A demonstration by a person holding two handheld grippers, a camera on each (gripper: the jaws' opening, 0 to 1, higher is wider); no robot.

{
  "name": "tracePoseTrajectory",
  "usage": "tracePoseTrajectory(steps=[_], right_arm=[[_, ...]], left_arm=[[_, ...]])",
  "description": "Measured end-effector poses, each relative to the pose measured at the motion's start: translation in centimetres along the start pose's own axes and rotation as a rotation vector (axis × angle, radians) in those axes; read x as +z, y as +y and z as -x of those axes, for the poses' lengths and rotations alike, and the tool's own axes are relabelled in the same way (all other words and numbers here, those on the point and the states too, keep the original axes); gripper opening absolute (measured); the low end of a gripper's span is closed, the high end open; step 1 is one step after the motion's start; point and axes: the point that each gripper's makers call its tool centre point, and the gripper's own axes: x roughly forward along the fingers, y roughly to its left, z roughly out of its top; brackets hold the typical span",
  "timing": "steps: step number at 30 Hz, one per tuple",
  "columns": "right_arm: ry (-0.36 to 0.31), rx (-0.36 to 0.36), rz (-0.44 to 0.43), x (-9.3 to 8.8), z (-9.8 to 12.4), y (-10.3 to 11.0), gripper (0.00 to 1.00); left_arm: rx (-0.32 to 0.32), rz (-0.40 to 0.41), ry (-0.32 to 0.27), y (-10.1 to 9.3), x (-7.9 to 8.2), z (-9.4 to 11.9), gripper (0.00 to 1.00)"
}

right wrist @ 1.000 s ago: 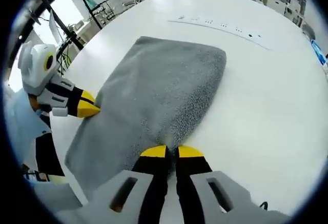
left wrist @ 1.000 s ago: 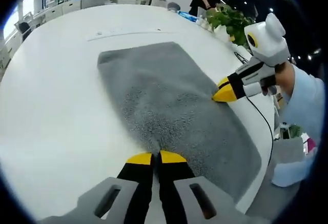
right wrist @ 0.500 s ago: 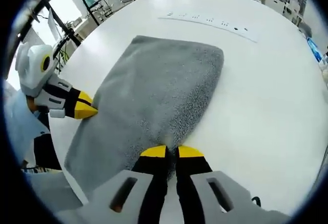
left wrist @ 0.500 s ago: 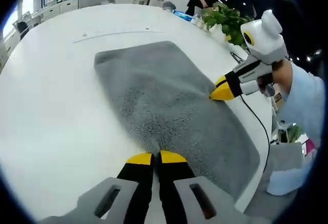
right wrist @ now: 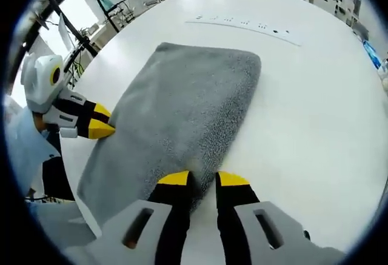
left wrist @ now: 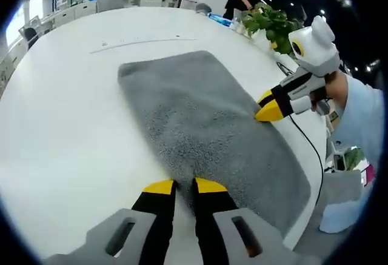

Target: Fold the towel on the table until its edges align and the towel forms a compact rectangular stack.

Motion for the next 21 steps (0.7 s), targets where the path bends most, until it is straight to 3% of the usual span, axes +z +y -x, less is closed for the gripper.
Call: tracePoseTrajectory(steps=[11,17,21], right_arm=[[-0.031,-0.003,0.000,0.8,0.5,0.0,0.19],[-0.057,-0.001,0.001,1.9,0.1,0.6,0.30],[-0.064,-0.005,-0.003,2.3,-0.7,1.3,0.46]], left_arm=[[0.010,0.015,-0.014,2.0,0.8,-0.5,0.19],[0.022,0.013,-0.046,1.1,1.8,0.1,0.22],[0.042,0.001,-0.068,0.2,2.5,0.3,0.30]])
